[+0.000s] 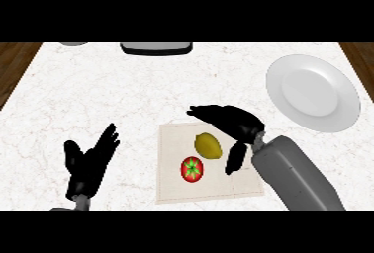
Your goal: Pick the lemon from the placemat and place it in the plate
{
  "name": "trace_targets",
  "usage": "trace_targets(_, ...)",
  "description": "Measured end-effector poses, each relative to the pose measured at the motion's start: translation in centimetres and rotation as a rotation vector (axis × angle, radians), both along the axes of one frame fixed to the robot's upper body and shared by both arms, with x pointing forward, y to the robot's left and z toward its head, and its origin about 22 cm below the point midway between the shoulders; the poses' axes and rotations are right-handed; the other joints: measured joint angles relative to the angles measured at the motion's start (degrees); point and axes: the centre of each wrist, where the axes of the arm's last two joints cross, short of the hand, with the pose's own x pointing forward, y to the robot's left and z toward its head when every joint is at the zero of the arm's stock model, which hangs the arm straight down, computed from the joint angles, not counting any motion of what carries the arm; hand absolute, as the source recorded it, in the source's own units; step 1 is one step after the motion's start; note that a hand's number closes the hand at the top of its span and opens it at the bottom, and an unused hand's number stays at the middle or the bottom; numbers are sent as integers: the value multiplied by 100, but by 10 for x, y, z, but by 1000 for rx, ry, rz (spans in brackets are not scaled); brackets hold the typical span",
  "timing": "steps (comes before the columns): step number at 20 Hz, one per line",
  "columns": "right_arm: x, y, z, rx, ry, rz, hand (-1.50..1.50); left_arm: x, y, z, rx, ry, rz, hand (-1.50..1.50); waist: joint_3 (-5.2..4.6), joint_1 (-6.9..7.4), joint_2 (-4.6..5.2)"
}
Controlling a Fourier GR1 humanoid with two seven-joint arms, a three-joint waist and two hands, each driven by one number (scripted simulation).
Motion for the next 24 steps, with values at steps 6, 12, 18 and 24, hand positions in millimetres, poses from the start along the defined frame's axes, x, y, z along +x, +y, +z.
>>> trace_targets(6,-8,9,-14,-59,-54,-24,-150,7,1,1,-2,-1,-9,0,0,1,1)
trace_targets(12,-8,14,-16,-107,-72,-44,-150,3,-2,4,-1,2,-2,0,0,6,1)
trace_targets(18,-1,29,-35,-138,-60,-32,-150,2,4,3,1,2,-9,0,1,20,5)
trace_targets(24,2,28,-57,-210,-81,43,150,1,0,-3,3,-7,-8,0,0,27,8)
